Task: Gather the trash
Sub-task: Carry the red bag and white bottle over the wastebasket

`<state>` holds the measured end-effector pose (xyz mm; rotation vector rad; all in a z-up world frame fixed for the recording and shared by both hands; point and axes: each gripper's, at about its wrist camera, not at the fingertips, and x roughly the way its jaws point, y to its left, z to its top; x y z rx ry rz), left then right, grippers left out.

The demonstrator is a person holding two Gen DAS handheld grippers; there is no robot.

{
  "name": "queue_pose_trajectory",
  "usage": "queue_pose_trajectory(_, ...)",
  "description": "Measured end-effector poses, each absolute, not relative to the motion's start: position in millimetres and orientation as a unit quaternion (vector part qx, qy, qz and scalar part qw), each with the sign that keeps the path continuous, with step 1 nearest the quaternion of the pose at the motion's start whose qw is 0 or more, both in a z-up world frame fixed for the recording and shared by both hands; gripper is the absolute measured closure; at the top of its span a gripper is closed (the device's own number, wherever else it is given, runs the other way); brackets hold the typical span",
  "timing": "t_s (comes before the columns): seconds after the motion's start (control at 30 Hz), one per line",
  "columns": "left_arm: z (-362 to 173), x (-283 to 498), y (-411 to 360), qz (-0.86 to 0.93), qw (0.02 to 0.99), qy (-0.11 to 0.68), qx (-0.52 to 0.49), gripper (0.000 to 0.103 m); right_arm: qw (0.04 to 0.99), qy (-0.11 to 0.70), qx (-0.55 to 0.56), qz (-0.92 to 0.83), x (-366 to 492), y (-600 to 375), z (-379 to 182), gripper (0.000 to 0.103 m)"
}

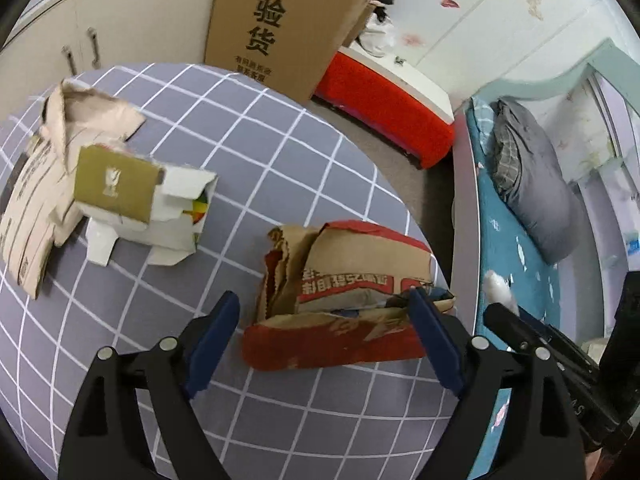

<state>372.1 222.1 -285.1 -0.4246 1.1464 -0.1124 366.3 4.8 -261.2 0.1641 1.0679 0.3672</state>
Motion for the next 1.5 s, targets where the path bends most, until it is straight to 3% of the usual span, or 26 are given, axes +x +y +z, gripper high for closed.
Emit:
queue_pose_trajectory(0.2, -284, 366, 220, -0.068, 0.821, 0.527, -0.209, 0.043, 0.833, 0.518, 0.089, 0.172, 363, 10, -270, 0.063)
queue_pose_trajectory(0.37, -273, 353, 209, -0.07, 0.83, 0.521, -0.187, 0.049, 0.835, 0.517, 0.089, 0.163, 351, 17, -268, 0.063)
queue_pose_trajectory(0.47, -268, 342, 211, -0.08, 0.826, 0.522, -0.198, 0.078, 0.838, 0.514, 0.093, 0.154, 342, 20, -265, 0.063)
queue_pose_trajectory(0.5, -268, 339, 212, -0.085, 0.824, 0.525, -0.196, 0.082, 0.84, 0.513, 0.096, 0.15, 336, 21, -263, 0.063)
queue_pose_trajectory(0.93, -231, 298, 205, -0.119, 0.834, 0.518, -0.148, 0.085, 0.847, 0.503, 0.144, 0.098, 278, 7, -248, 0.068)
queue_pose_trajectory(1.37, -197, 298, 81, -0.106, 0.863, 0.483, -0.103, 0.085, 0.855, 0.495, 0.151, 0.041, 266, -119, -238, 0.068)
queue_pose_trajectory(1.43, -197, 300, 60, -0.107, 0.864, 0.482, -0.092, 0.085, 0.855, 0.492, 0.16, 0.029, 265, -142, -241, 0.065)
queue_pose_trajectory(1.47, -197, 300, 53, -0.109, 0.864, 0.483, -0.09, 0.085, 0.856, 0.489, 0.166, 0.03, 265, -152, -243, 0.059)
queue_pose_trajectory(1.5, -197, 300, 43, -0.11, 0.864, 0.483, -0.087, 0.085, 0.857, 0.487, 0.164, 0.026, 265, -159, -244, 0.045)
